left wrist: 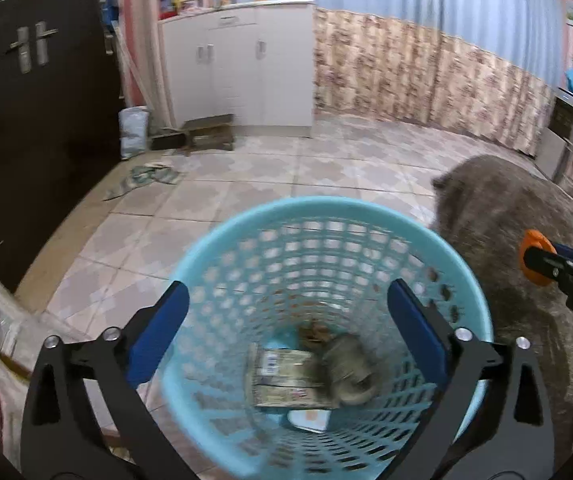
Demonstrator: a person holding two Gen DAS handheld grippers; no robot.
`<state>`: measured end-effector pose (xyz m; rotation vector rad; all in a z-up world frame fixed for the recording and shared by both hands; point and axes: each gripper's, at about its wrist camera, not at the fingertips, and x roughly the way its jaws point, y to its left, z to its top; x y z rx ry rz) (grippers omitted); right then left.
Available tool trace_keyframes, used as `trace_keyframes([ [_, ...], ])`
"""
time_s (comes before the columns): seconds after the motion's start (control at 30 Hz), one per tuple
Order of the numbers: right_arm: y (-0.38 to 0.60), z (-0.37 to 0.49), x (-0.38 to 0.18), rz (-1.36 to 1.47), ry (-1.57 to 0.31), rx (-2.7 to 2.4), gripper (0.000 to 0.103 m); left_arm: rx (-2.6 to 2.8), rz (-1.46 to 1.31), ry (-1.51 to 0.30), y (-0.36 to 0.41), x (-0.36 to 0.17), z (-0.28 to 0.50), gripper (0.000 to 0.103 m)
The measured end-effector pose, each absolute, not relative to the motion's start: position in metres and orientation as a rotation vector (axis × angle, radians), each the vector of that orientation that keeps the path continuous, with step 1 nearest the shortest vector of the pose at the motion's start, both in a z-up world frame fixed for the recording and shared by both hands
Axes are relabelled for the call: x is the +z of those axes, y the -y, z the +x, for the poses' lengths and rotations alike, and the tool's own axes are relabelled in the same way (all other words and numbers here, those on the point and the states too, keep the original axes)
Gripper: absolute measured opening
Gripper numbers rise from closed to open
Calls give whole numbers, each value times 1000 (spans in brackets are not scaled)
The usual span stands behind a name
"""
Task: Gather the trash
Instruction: 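Carry the peel and black cup to the blue basket and release both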
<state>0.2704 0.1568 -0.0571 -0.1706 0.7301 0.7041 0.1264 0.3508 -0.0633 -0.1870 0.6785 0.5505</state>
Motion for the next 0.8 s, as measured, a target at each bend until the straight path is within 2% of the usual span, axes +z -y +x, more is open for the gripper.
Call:
trace_keyframes([
  [0.37,-215,240,-59,-252,-694,855,35,682,-255,-701,-386,-70,85,98],
  [0.7,-199,248,-59,-190,-718,864,67,691,-251,-687,-374,-58,87,98],
  [0.8,-183,250,-54,-174,-712,828,72,679,-247,-667,-363,-46,88,98],
])
